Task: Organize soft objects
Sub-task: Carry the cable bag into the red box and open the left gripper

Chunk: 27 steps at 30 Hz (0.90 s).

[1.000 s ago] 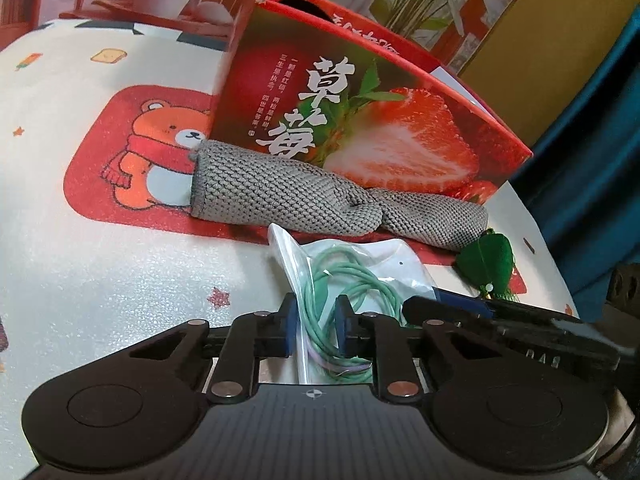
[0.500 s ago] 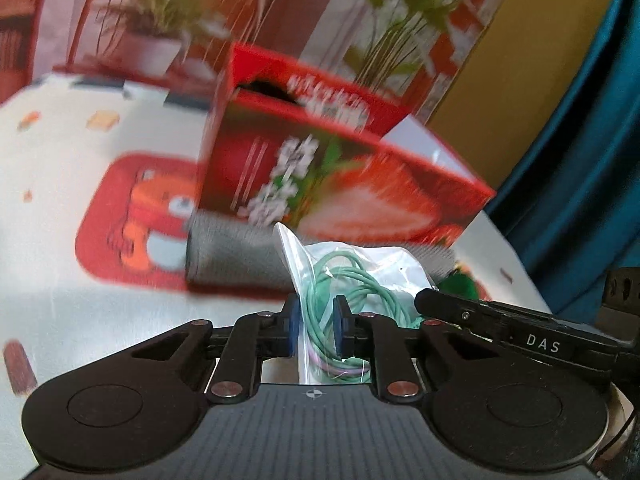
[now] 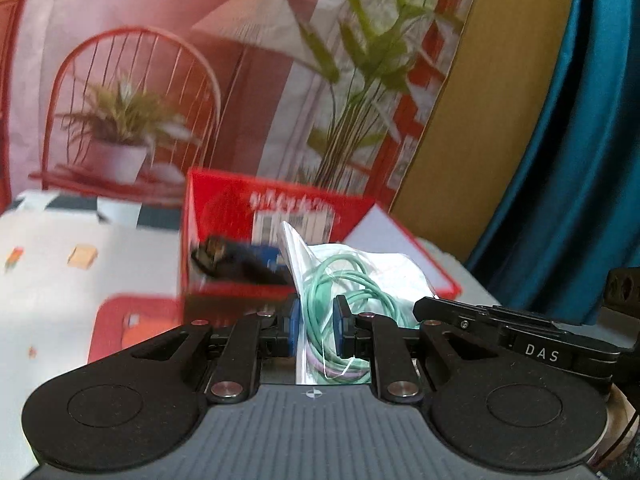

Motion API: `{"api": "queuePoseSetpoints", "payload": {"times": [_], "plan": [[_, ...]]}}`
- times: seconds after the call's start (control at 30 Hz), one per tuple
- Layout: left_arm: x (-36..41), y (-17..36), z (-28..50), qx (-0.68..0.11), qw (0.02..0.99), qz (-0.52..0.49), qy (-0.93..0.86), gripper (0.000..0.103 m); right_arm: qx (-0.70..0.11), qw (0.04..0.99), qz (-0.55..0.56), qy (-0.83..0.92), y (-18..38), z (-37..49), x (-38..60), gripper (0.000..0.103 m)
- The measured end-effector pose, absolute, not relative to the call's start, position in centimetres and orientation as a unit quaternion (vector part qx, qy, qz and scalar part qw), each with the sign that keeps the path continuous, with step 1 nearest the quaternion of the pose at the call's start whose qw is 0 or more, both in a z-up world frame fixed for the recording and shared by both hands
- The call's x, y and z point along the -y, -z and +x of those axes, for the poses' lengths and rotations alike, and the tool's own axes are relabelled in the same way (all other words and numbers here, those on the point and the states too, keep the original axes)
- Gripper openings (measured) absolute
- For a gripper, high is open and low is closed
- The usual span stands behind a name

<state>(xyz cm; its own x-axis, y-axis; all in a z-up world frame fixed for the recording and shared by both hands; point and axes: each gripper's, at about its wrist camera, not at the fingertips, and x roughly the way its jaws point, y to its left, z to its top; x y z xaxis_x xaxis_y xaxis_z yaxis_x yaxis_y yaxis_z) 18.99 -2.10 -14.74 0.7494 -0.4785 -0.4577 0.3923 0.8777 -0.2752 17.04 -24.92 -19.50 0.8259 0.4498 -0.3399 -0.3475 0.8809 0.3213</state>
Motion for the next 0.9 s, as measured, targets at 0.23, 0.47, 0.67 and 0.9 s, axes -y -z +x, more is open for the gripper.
{"api": "queuePoseSetpoints", "payload": {"times": [0.23, 0.47, 0.67, 0.9], "plan": [[3.2, 13.2, 24.7, -0.271, 0.934, -0.078, 0.221, 0.018, -0.197, 0.954, 0.107, -0.200, 16.5, 22.5, 25.8, 0.014], [4.4, 14.8, 30.8, -0.325, 0.924, -0.050, 0.197, 0.018, -0.243, 0.948, 0.098, -0.183, 17.5, 28.8, 25.4, 0.014], [5.0, 17.8, 33.8, -0.398, 0.896, -0.031, 0.193, 0.019, -0.321, 0.928, 0.097, -0.163, 20.6, 32.4, 24.9, 0.014], [5.9, 19.6, 35.2, -0.440, 0.874, 0.000, 0.205, 0.019, -0.374, 0.912, 0.071, -0.151, 22.7, 33.7, 24.3, 0.015]]}}
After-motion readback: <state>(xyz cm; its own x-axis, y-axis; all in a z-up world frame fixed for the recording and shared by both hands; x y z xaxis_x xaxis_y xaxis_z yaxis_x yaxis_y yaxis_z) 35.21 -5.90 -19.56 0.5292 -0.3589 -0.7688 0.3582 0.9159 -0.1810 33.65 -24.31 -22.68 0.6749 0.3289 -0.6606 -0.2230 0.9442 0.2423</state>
